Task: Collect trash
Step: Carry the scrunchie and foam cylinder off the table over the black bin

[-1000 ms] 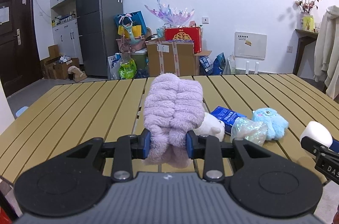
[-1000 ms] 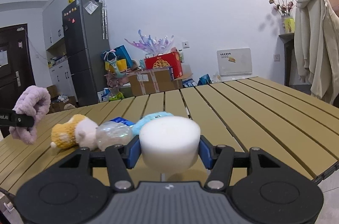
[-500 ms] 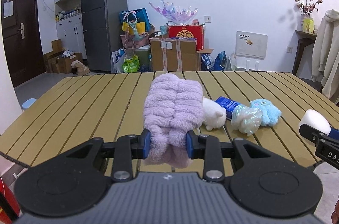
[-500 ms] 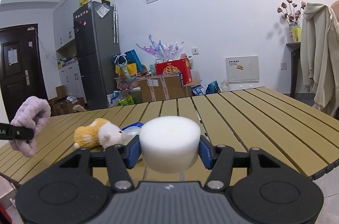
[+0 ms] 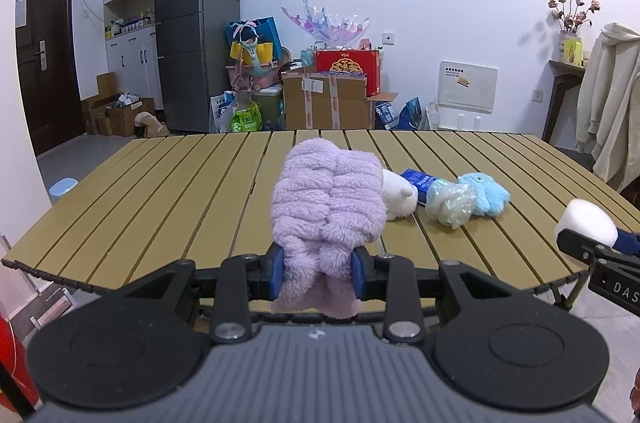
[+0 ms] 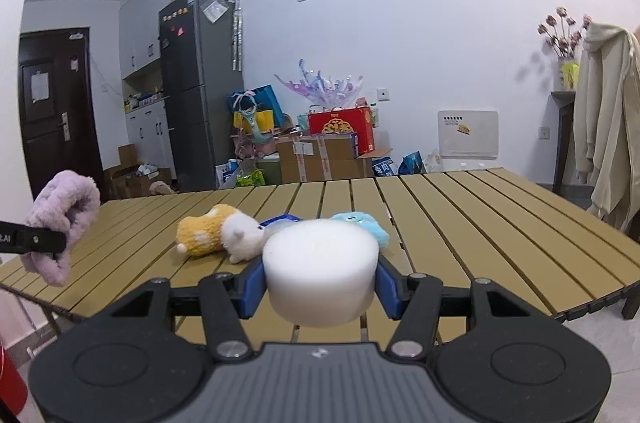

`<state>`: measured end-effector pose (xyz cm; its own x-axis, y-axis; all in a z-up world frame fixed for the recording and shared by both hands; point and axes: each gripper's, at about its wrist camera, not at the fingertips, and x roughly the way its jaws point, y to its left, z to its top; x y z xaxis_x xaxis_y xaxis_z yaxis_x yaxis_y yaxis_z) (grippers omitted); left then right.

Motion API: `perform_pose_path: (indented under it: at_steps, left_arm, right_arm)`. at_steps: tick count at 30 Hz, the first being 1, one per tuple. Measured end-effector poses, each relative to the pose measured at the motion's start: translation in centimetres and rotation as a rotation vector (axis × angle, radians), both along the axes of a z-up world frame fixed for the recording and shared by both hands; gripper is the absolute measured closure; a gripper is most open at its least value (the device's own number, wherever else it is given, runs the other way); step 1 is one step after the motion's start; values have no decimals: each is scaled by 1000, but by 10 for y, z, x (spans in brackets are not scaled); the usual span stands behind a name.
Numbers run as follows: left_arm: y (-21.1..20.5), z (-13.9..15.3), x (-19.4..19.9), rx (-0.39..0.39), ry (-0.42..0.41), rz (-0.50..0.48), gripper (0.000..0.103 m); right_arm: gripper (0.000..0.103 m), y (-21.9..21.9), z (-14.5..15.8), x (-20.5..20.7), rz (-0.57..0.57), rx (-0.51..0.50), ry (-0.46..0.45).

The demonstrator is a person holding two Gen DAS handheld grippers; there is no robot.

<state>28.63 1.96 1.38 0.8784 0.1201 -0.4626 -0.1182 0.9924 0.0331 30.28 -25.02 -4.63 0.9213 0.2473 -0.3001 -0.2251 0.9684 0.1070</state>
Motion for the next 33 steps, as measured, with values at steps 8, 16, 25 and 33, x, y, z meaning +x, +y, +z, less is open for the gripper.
perform_pose_path:
  at_steps: [8,16,25,33]
  left_arm:
    - [0,-4,-35,-8,12,-14,71]
    - [4,-18,-63,-19,42,-19,71]
    - [12,-39,-88,-27,83,-22,71]
    - [13,-64,-105,-29,129,-23,71]
  right_arm:
    - [47,14,14,-37,46,-49,-9]
    - [47,28,15,-69,88,-83,22]
    - [47,41,1,-96,134,-125,83]
    - [47,56,-21,-115,174,-161,153]
